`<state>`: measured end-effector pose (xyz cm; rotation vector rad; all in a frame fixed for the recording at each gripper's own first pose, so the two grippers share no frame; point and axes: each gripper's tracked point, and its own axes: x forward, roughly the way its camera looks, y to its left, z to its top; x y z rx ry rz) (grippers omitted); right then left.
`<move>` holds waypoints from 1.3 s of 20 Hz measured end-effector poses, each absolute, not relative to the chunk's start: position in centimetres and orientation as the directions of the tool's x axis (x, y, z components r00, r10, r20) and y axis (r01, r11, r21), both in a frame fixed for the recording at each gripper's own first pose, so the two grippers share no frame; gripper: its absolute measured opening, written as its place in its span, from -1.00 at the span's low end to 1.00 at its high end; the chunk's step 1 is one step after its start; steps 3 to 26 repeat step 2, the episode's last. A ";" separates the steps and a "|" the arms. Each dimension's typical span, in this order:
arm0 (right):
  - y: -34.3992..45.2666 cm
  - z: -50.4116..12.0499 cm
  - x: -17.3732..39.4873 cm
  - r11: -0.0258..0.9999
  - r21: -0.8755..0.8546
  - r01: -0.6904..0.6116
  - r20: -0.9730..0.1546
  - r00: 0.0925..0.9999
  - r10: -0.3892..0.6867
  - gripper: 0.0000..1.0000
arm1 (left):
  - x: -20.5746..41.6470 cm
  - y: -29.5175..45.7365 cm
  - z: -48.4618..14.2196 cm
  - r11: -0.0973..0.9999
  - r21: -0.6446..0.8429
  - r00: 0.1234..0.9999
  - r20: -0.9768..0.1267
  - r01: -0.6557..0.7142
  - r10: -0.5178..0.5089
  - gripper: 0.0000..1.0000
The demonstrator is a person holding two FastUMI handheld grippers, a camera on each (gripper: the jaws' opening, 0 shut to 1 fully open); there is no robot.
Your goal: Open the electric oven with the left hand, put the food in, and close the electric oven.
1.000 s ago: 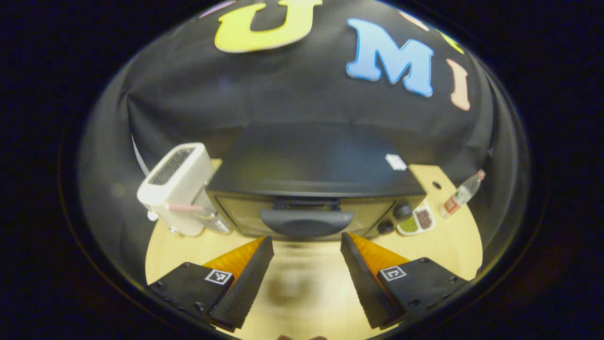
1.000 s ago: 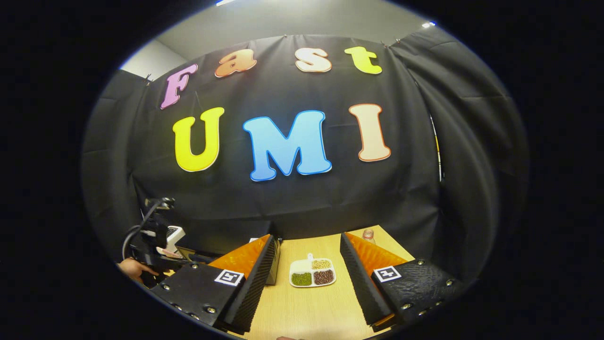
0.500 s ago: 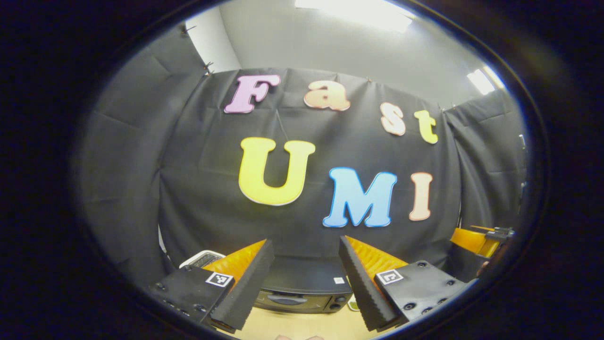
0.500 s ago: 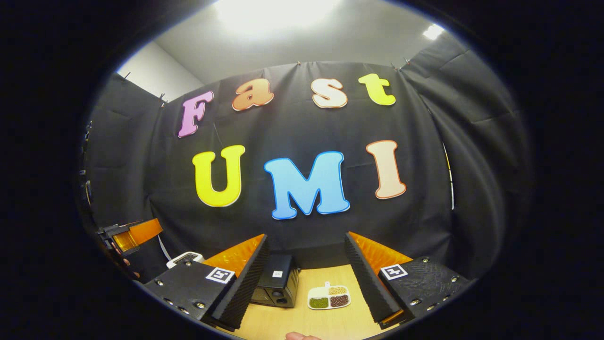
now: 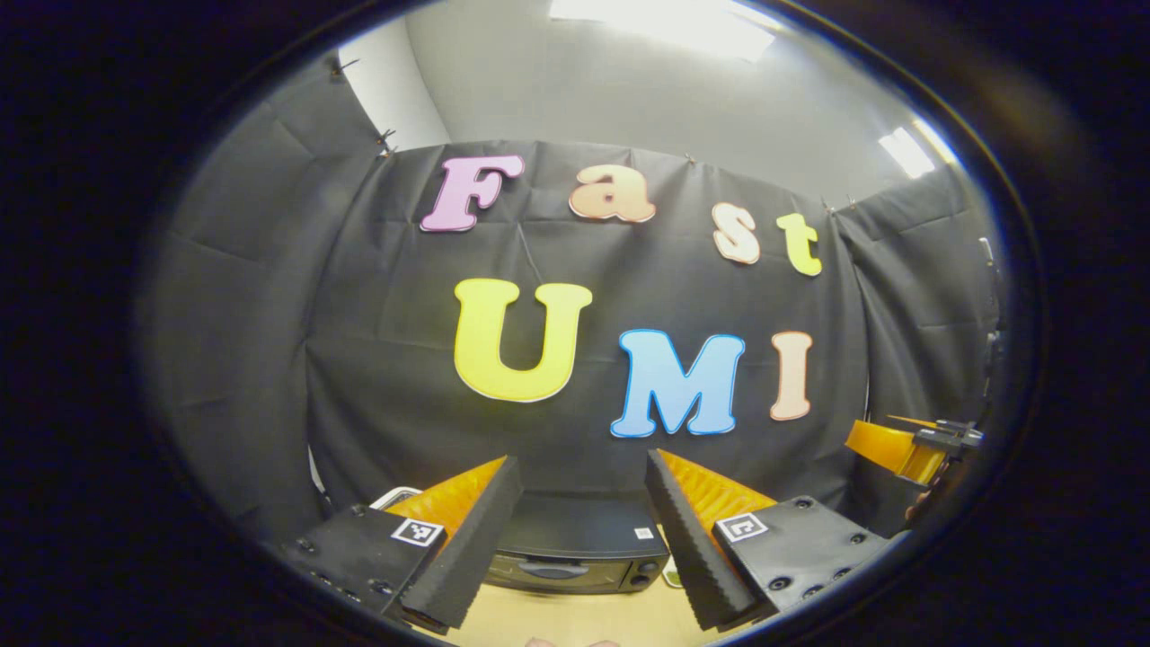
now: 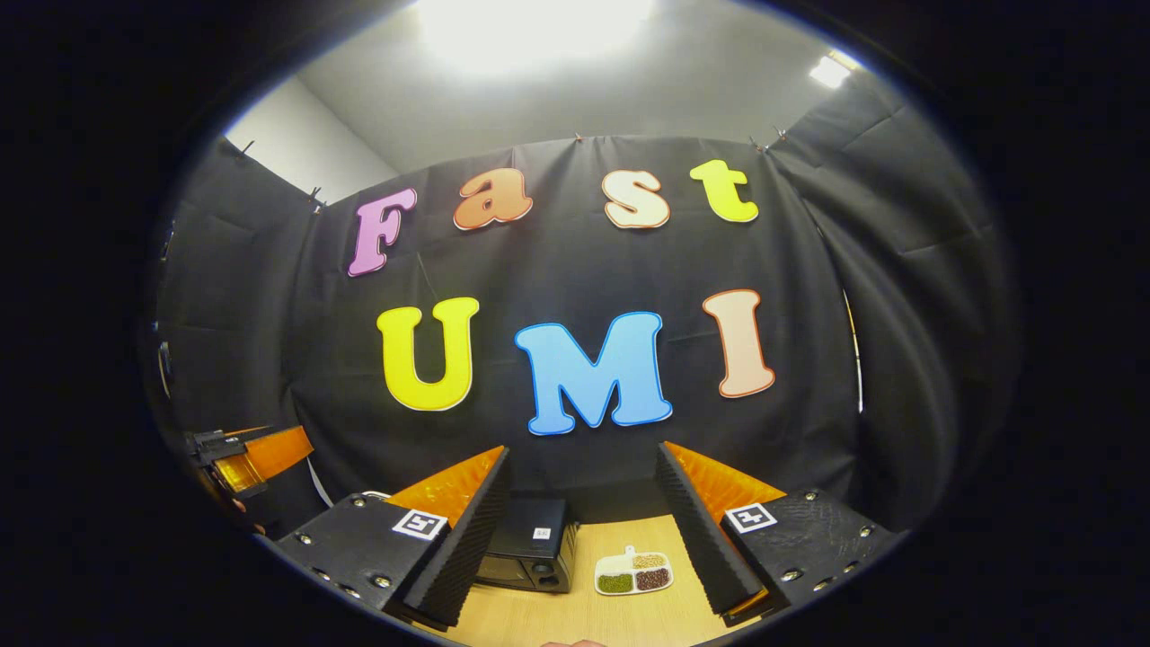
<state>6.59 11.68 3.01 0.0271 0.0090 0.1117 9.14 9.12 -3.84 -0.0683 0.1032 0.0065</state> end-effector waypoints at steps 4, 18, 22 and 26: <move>12.4 3.2 6.4 0.993 0.021 -0.119 -0.004 0.993 0.120 0.77 | 9.3 9.8 -3.8 0.997 -0.078 0.994 -0.108 -0.015 0.006 0.96; 12.4 3.2 6.4 0.993 0.021 -0.119 -0.004 0.993 0.120 0.77 | 9.3 9.8 -3.8 0.997 -0.078 0.994 -0.108 -0.015 0.006 0.96; 12.4 3.2 6.4 0.993 0.021 -0.119 -0.004 0.993 0.120 0.77 | 9.3 9.8 -3.8 0.997 -0.078 0.994 -0.108 -0.015 0.006 0.96; 12.4 3.2 6.4 0.993 0.021 -0.119 -0.004 0.993 0.120 0.77 | 9.3 9.8 -3.8 0.997 -0.078 0.994 -0.108 -0.015 0.006 0.96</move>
